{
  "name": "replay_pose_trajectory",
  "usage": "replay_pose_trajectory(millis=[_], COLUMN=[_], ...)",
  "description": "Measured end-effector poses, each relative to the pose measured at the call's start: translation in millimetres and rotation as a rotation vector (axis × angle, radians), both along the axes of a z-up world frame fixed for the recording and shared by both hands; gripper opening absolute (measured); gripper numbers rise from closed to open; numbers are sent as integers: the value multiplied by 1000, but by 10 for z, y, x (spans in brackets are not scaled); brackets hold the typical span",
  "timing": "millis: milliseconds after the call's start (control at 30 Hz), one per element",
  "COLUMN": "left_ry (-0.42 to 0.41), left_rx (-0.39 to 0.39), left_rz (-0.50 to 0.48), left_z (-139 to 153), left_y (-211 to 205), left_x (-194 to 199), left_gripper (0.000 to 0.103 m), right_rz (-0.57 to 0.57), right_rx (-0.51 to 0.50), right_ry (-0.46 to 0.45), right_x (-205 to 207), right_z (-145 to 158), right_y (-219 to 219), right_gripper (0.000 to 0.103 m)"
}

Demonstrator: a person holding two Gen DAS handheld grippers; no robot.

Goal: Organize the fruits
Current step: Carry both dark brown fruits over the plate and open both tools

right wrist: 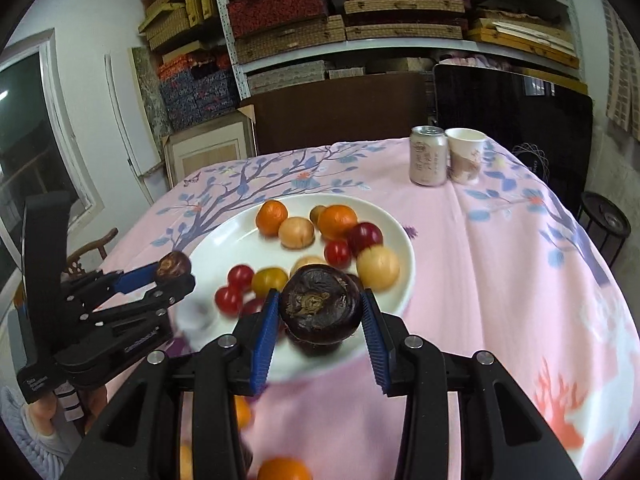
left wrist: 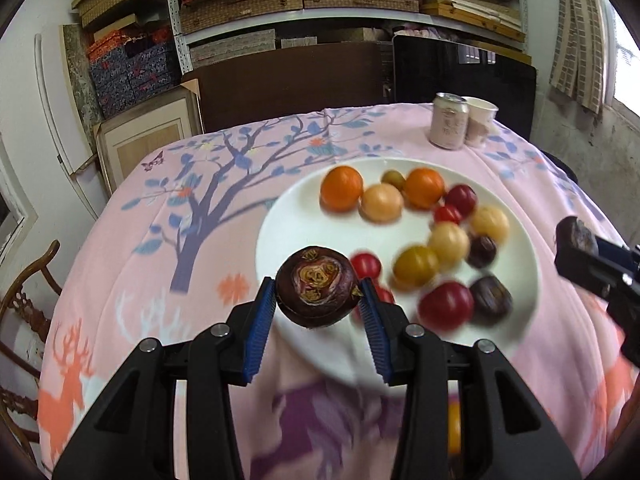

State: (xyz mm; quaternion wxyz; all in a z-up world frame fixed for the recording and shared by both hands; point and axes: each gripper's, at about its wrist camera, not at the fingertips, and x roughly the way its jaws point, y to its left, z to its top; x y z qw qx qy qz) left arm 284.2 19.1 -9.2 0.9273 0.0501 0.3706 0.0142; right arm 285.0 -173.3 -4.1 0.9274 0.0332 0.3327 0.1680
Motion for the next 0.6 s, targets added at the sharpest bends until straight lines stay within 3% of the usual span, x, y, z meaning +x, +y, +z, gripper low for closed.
replay_pose_trajectory(millis=[133, 200, 267, 300, 600], left_ry=[31, 37, 29, 25, 12], left_rx=[-4, -32, -59, -65, -54], left_rz=[4, 2, 5, 4, 8], left_z=[-76, -106, -115, -123, -92], left_y=[16, 48, 86, 94, 134], left_x=[383, 481, 512, 512, 188], left_gripper=[42, 45, 65, 67, 69], right_rz=[18, 18, 4, 0, -24], right_rx=[9, 33, 17, 9, 5], right_ry=[23, 25, 7, 2, -37], right_x=[256, 296, 275, 267, -1], right_z=[-110, -155, -155, -150, -122], right_y=[120, 86, 64, 60, -47], right_gripper=[43, 58, 62, 62, 66])
